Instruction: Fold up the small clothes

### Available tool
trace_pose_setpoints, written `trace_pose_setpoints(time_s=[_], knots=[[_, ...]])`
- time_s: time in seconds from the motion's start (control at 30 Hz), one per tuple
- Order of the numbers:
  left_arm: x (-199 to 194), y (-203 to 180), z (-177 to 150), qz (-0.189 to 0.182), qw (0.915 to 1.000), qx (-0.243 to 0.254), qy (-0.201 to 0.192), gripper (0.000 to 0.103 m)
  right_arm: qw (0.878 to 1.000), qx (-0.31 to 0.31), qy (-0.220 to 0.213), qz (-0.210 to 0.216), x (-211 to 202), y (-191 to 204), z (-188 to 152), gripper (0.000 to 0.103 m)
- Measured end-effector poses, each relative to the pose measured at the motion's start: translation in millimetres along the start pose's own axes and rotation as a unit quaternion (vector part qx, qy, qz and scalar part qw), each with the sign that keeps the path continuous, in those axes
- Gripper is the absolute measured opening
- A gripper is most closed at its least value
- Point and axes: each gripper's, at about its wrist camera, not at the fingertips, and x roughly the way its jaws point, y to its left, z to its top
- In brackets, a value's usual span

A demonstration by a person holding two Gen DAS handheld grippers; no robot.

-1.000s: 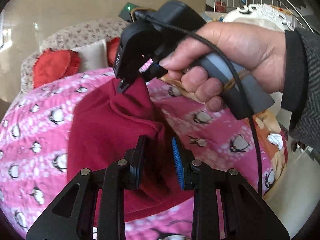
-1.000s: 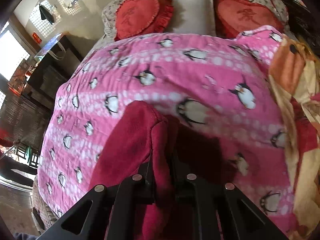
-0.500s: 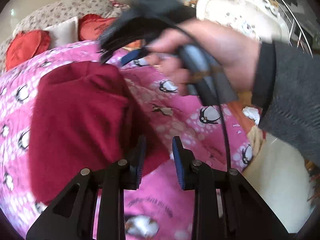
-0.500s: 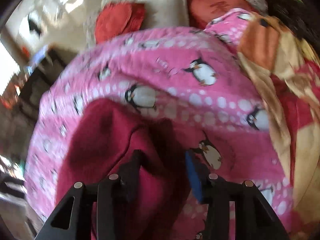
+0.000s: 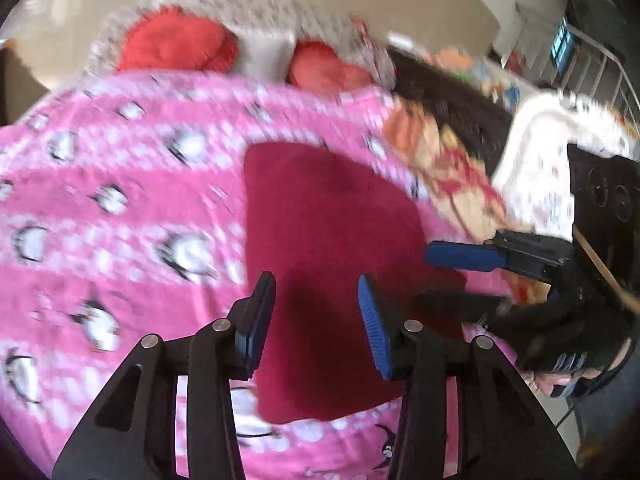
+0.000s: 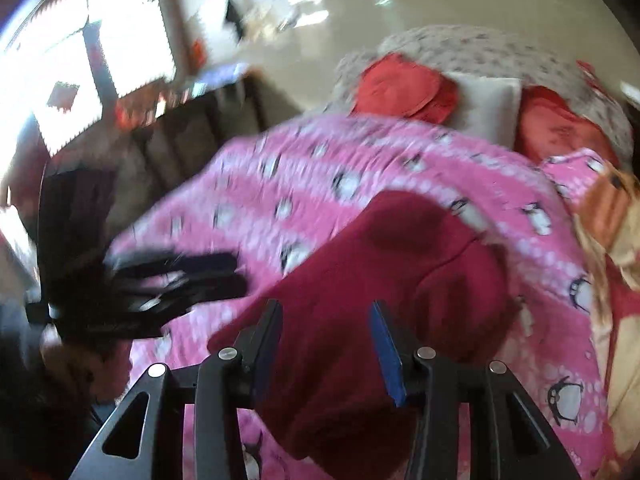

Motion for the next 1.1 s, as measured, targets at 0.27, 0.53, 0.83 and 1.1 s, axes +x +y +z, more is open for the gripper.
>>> trace_pose_setpoints(time_s=[0.27, 0.53, 0.83, 1.1], knots=[[21.2, -36.8, -29.1, 0.038, 0.9952, 0.09, 0.01, 0.044, 0.999, 0.044, -0.002, -0.028, 10.8, -29.9, -70.8, 0.04], [70.1, -14.9, 77.1, 0.01, 0.9982, 0.038, 0.045, 0.045, 0.995, 0.06, -0.048, -0.063, 11.7, -17.6, -80.9, 0.041], [154.2, 11.6, 101.1, 0.04, 0.9912, -0.01, 0.126, 0.056, 0.992, 0.087, -0.067, -0.061, 9.4, -18.8, -90.1, 0.041], [116.8, 5.7, 78.4, 0.038, 0.997, 0.003, 0.067, 0.06, 0.994, 0.102, -0.028, -0.018, -1.1, -28.1, -71.0, 0.04]])
